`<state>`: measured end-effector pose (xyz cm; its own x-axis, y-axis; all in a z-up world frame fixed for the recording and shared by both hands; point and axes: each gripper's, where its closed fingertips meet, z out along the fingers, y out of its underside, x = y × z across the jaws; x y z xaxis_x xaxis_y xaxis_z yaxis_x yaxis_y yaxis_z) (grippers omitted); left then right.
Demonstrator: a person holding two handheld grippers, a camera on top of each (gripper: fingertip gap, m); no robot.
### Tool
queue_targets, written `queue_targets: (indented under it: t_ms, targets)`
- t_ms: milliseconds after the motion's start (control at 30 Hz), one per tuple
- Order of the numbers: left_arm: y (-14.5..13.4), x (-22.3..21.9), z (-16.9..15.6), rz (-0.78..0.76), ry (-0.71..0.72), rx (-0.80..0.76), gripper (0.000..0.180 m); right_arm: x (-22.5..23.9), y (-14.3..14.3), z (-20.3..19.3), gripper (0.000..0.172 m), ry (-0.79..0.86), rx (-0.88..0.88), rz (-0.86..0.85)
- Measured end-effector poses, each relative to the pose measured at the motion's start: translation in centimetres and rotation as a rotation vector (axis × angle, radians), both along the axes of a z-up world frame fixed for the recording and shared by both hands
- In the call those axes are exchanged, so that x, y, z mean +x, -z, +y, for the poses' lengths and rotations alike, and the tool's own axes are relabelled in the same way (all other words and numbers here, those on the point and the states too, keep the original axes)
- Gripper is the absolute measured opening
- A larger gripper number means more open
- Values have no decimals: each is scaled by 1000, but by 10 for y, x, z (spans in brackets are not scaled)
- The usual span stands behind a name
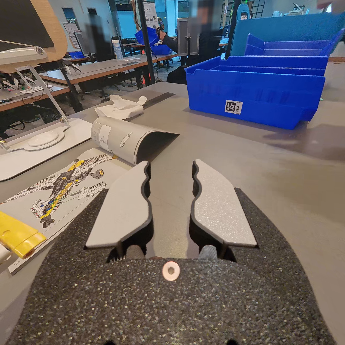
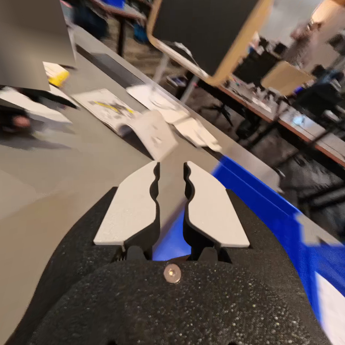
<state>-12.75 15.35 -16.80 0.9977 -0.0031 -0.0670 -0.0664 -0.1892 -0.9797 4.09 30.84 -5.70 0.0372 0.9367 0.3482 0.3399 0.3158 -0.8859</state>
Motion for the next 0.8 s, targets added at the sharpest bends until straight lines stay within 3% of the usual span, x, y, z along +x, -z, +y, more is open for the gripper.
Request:
queue_targets:
  t_ms: [133,233,367,567,700,800]
  targets:
    - [1,-1,1,12,-17,-8,43,57,17,117,24,235,15,-218]
    - [1,-3,1,19,-34,-4,43,78,43,153,27,244,25,-402]
    - [0,-6,0,14,-52,1,43,87,65,166,31,180,108,-562]
    - [6,-11,4,-53,-61,-44,42,82,78,164,31,78,103,-600]
    - [10,-16,8,-101,-80,-73,41,41,93,151,30,30,-36,-639]
    - [8,-14,7,-90,-73,-61,40,7,120,156,29,80,-95,-731]
